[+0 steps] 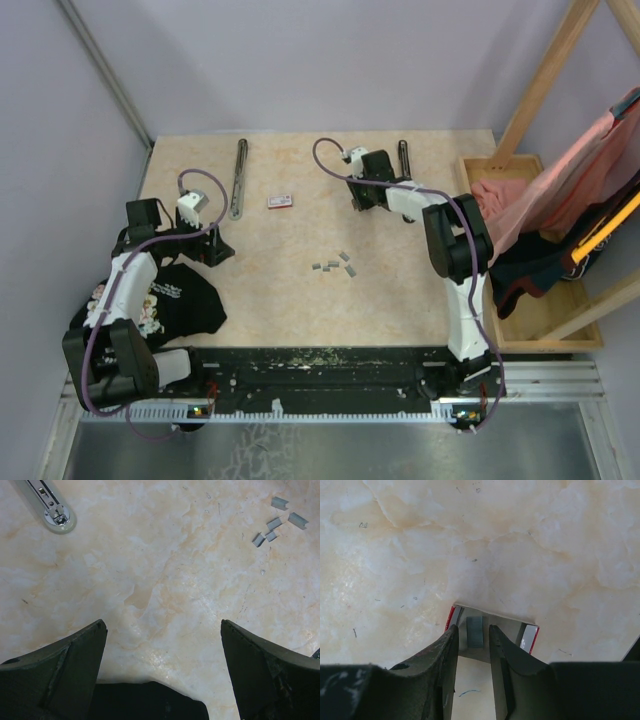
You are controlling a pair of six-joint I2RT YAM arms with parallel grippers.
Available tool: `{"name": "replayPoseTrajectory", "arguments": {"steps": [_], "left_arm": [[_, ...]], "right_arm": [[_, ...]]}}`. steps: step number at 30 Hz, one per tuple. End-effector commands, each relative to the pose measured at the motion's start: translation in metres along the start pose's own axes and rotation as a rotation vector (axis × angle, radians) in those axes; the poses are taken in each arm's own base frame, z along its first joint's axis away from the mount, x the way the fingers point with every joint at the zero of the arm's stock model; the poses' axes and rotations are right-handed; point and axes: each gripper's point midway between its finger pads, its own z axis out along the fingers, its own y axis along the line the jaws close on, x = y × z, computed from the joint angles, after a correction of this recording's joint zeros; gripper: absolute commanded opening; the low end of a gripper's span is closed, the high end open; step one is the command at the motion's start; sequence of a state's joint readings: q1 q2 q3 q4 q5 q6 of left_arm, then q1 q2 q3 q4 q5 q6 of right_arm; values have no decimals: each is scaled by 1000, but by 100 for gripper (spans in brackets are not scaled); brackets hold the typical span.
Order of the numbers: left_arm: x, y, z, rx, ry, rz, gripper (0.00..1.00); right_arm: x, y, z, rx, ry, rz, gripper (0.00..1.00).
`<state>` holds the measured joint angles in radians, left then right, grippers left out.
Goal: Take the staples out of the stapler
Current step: Place the staple in the staple box.
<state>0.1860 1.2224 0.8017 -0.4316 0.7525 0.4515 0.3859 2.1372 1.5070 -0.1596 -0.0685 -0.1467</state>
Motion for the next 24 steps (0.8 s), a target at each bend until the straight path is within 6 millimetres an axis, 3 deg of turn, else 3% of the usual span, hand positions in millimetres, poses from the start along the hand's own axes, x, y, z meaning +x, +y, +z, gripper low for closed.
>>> {"name": "replayPoseTrajectory", "arguments": {"steps": [1, 7, 13, 24], "left_arm": [[-9, 0, -3, 16, -19, 24, 100], [-9, 0, -3, 15, -19, 23, 100], [-10, 0, -3, 16, -20, 23, 100], [-9, 0, -2, 18, -18, 20, 100]], "right_arm": [[-29, -5, -4, -3, -70, 17, 32], [-47, -5, -18, -18, -108, 19, 34], [-64, -24, -32, 45, -149, -1, 30], [-52, -41, -23, 100, -117, -9, 21]]}}
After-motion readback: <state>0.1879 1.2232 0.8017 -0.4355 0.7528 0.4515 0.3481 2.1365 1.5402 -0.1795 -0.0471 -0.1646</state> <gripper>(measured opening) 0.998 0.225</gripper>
